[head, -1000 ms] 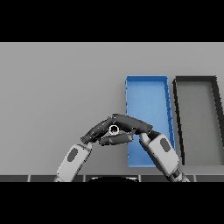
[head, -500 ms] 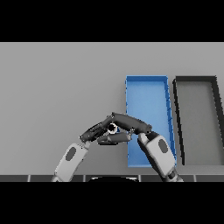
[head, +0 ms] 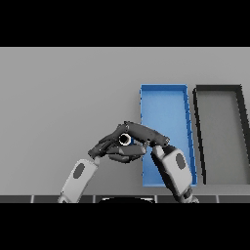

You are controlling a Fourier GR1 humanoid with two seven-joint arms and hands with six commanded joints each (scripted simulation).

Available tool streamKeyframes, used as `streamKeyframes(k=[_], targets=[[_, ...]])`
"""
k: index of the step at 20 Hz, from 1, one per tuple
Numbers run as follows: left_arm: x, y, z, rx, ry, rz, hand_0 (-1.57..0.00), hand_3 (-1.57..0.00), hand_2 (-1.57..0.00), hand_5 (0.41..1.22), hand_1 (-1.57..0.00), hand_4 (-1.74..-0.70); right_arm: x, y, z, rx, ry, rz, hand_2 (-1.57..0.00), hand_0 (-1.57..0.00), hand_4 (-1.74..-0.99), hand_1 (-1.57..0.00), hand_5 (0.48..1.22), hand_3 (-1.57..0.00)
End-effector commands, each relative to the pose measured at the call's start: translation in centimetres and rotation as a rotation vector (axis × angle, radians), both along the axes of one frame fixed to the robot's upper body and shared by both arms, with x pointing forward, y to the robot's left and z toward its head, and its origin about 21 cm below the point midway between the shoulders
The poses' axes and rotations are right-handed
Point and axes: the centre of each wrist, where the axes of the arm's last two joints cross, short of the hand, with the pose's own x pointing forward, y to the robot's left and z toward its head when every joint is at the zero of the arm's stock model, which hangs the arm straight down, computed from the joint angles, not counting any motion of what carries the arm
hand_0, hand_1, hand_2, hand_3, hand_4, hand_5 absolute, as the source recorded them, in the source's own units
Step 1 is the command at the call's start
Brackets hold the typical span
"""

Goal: Pick up the blue pipe and place it into the blue bin.

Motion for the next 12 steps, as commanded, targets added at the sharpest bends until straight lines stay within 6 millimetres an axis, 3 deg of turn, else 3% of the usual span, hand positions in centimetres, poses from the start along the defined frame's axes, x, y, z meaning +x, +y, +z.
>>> streamKeyframes(k=[1, 4, 8, 12], targets=[[-0.1, 0.0, 0.0, 0.000, 0.009, -0.004, -0.02, -0.01, -0.01, 0.512, -0.01, -0.97, 0.1, -0.2, 0.8, 0.014, 0.016, 0.002, -1.57, -1.57, -1.495, -1.57, 1.221, -1.57], [-0.4, -0.6, -0.3, 0.017, 0.018, 0.002, -0.01, -0.01, -0.01, 0.489, -0.01, -0.97, 0.5, -1.2, 3.2, 0.070, 0.077, 0.004, -1.57, -1.57, -1.494, -1.57, 1.221, -1.57], [-0.4, -0.1, 0.3, 0.020, 0.014, 0.004, 0.00, 0.00, 0.00, 0.475, 0.00, -0.96, 2.0, -1.8, 8.2, 0.153, 0.095, -0.001, -1.57, -1.57, -1.496, -1.57, 1.221, -1.57], [-0.7, 0.4, 0.1, 0.009, -0.010, -0.002, 0.00, 0.00, 0.00, 0.468, 0.00, -0.95, 4.2, -4.1, 12.3, 0.257, 0.052, -0.146, -1.57, -1.57, -1.498, -1.57, 1.221, -1.57]])
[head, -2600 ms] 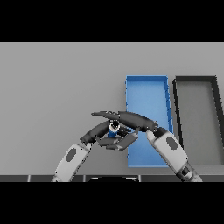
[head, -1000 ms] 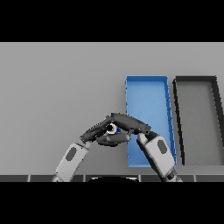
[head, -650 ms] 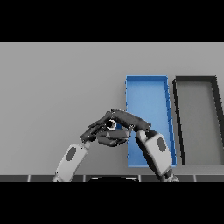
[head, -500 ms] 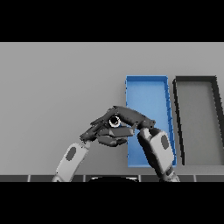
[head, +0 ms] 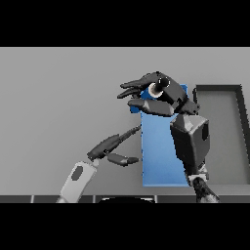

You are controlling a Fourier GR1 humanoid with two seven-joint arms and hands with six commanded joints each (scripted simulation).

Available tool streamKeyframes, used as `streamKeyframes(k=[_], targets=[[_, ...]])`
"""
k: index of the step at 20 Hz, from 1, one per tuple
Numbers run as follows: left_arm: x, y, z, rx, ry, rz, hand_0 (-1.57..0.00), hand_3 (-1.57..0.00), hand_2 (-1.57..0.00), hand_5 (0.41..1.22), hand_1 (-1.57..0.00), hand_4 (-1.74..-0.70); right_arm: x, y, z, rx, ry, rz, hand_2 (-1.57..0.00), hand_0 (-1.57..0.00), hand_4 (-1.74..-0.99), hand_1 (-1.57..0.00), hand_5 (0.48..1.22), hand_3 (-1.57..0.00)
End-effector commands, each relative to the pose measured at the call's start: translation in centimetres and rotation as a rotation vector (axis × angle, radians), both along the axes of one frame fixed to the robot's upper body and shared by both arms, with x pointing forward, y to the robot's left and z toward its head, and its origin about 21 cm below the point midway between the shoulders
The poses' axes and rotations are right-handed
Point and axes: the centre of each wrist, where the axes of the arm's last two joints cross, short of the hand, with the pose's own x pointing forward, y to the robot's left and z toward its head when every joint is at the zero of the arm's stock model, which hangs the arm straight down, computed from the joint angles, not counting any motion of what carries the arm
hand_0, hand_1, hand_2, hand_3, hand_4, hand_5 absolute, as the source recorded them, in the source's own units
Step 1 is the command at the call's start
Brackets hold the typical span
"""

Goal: Pick up the blue pipe and place it into the blue bin.

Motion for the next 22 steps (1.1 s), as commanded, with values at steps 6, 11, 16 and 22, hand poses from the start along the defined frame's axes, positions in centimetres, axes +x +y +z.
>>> streamKeyframes(k=[6, 11, 16, 22], targets=[[-0.1, 0.7, 0.4, 0.005, 0.008, 0.019, 0.00, 0.00, 0.00, 0.474, 0.00, -0.95, 3.6, -4.5, -0.9, -0.054, 0.051, -0.272, -1.57, -1.57, -1.499, -1.57, 1.221, -1.57], [0.0, 0.4, 0.4, 0.001, -0.008, 0.023, 0.00, 0.00, 0.00, 0.465, 0.00, -0.94, 4.8, -7.8, -4.6, -0.156, 0.194, -0.441, -1.57, -1.57, -1.499, -1.57, 1.221, -1.57], [0.1, 0.7, 0.2, 0.000, -0.024, 0.036, 0.00, 0.00, 0.00, 0.460, 0.00, -0.93, 4.3, -9.8, -9.3, -0.267, 0.348, -0.553, -1.57, -1.57, -1.500, -1.57, 1.221, -1.57], [0.2, 0.8, 0.1, 0.008, -0.042, 0.047, 0.00, 0.00, 0.00, 0.467, 0.00, -0.93, 4.1, -10.9, -15.3, -0.369, 0.563, -0.698, -1.57, -1.57, -1.499, -1.57, 1.221, -1.57]])
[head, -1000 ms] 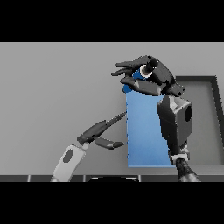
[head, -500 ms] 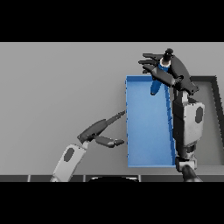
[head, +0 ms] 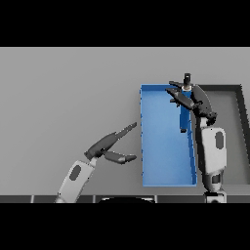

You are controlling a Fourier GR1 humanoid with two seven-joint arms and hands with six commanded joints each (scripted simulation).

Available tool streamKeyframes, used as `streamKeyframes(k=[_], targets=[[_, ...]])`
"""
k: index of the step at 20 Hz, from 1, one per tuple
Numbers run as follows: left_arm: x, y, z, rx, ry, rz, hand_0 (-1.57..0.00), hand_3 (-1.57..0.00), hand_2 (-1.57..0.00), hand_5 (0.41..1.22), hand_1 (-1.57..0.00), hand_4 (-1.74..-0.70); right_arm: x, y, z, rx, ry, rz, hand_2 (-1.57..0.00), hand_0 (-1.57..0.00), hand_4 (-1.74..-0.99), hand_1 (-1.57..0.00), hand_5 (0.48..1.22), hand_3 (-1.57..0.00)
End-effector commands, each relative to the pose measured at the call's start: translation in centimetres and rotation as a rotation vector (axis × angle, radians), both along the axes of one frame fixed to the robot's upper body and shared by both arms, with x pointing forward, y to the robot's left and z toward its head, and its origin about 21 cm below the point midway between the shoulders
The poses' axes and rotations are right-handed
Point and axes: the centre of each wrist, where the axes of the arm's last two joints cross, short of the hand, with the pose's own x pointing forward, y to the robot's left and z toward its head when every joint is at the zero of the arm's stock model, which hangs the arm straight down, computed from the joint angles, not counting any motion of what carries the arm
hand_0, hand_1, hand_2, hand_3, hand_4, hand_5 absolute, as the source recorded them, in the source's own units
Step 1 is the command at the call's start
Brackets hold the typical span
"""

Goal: Pick up the blue pipe and place it into the blue bin.

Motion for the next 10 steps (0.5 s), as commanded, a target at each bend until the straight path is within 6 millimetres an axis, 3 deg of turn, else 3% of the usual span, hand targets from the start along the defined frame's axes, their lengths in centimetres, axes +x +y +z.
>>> streamKeyframes(k=[1, 3, 5, 7, 8, 9, 10], targets=[[0.0, 0.0, 0.0, -0.005, -0.005, -0.002, 0.00, 0.00, 0.00, 0.470, 0.00, -0.93, 0.1, 0.1, -0.8, 0.009, 0.036, -0.019, -1.57, -1.57, -1.498, -1.57, 1.221, -1.57], [-0.2, -0.1, -0.1, -0.001, -0.011, -0.003, 0.00, 0.00, 0.00, 0.476, 0.00, -0.92, -0.2, -0.2, -2.4, 0.010, 0.108, -0.028, -1.57, -1.57, -1.497, -1.57, 1.221, -1.57], [0.0, -0.3, -0.1, 0.000, -0.010, 0.006, 0.00, 0.00, 0.00, 0.480, 0.00, -0.92, -0.3, -0.6, -3.6, -0.006, 0.181, -0.035, -1.57, -1.57, -1.585, -1.57, 1.221, -1.01], [0.1, -0.1, -0.3, 0.010, -0.012, 0.008, 0.00, 0.00, 0.00, 0.484, 0.00, -0.92, -0.4, 0.0, -4.5, -0.006, 0.255, -0.047, -1.57, -1.57, -1.641, -1.57, 1.221, -0.64], [0.0, -0.1, -0.2, 0.005, -0.012, -0.001, 0.00, 0.00, 0.00, 0.486, 0.00, -0.92, -0.5, 0.0, -5.0, -0.010, 0.293, -0.069, -1.57, -1.57, -1.661, -1.57, 1.221, -0.51], [0.0, -0.4, -0.2, 0.006, -0.019, -0.002, 0.00, 0.00, 0.00, 0.489, 0.00, -0.92, -0.4, 0.0, -5.1, -0.005, 0.331, -0.075, -1.57, -1.57, -1.677, -1.57, 1.171, -0.41], [-0.1, -0.3, 0.0, -0.006, -0.020, -0.004, 0.00, 0.00, 0.00, 0.491, 0.00, -0.92, -0.3, -0.1, -5.1, 0.000, 0.366, -0.092, -1.52, -1.57, -1.626, -1.57, 1.161, -0.45]])
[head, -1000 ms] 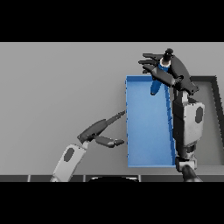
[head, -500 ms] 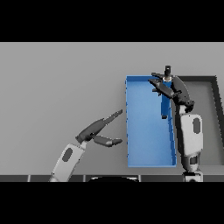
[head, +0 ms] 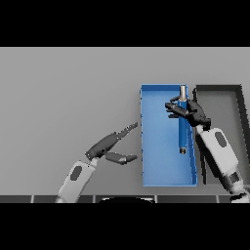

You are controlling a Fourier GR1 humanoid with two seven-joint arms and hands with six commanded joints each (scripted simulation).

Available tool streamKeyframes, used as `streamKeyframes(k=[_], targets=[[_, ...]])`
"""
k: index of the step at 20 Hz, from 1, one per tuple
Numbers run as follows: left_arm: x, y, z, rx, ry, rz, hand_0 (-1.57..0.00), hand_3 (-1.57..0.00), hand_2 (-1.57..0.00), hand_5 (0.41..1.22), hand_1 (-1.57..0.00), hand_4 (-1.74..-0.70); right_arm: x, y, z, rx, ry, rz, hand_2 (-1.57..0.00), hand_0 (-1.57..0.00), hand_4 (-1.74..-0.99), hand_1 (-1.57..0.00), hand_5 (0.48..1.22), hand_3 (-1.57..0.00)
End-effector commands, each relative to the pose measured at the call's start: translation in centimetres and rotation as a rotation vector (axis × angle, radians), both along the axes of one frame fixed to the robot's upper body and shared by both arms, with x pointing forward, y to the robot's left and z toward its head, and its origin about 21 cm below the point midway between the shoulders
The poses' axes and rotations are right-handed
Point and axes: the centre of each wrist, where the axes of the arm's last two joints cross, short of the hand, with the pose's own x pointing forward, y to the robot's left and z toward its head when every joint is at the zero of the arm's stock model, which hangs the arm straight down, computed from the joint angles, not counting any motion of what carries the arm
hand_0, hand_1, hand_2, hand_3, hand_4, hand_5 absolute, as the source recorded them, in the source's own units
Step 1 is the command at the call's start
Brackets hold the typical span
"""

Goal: Pick up the blue pipe and place it into the blue bin.

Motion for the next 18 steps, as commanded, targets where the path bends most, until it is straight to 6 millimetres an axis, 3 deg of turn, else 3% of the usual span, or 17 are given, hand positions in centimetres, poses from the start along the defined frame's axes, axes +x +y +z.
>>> streamKeyframes(k=[1, 3, 4, 7, 12, 18], targets=[[0.2, 0.2, -0.1, 0.007, 0.007, 0.005, 0.00, 0.00, 0.00, 0.493, 0.00, -0.92, -0.2, 0.3, -0.1, 0.003, 0.038, -0.015, -1.23, -1.36, -1.553, -1.28, 1.154, -0.36], [0.1, 0.2, 0.0, 0.009, 0.008, 0.009, 0.00, 0.00, 0.00, 0.493, 0.00, -0.92, 0.0, 0.1, 0.1, -0.007, 0.082, -0.055, -0.79, -0.87, -1.405, -0.82, 1.137, -0.23], [0.1, 0.2, 0.2, 0.001, 0.010, 0.002, 0.00, 0.00, 0.00, 0.493, 0.00, -0.92, -0.1, 0.1, 0.2, -0.025, 0.085, -0.059, -0.63, -0.69, -1.370, -0.66, 1.125, -0.19], [-0.1, 0.0, -0.2, 0.013, 0.020, 0.004, 0.00, 0.00, 0.00, 0.494, 0.00, -0.92, -0.5, 0.7, 1.1, -0.199, 0.041, 0.116, -0.32, -0.35, -1.279, -0.34, 1.010, -0.09], [0.1, 0.0, 0.0, 0.002, 0.014, 0.010, 0.00, 0.00, 0.00, 0.496, 0.00, -0.93, -0.7, 1.0, 0.9, -0.348, 0.050, 0.259, -0.11, -0.12, -1.190, -0.11, 0.809, -0.03], [0.3, 0.4, -0.3, 0.007, 0.022, 0.011, 0.00, 0.00, 0.00, 0.497, 0.00, -0.93, -0.8, 1.0, 0.5, -0.397, 0.069, 0.309, -0.03, -0.03, -1.099, -0.03, 0.725, -0.01]])
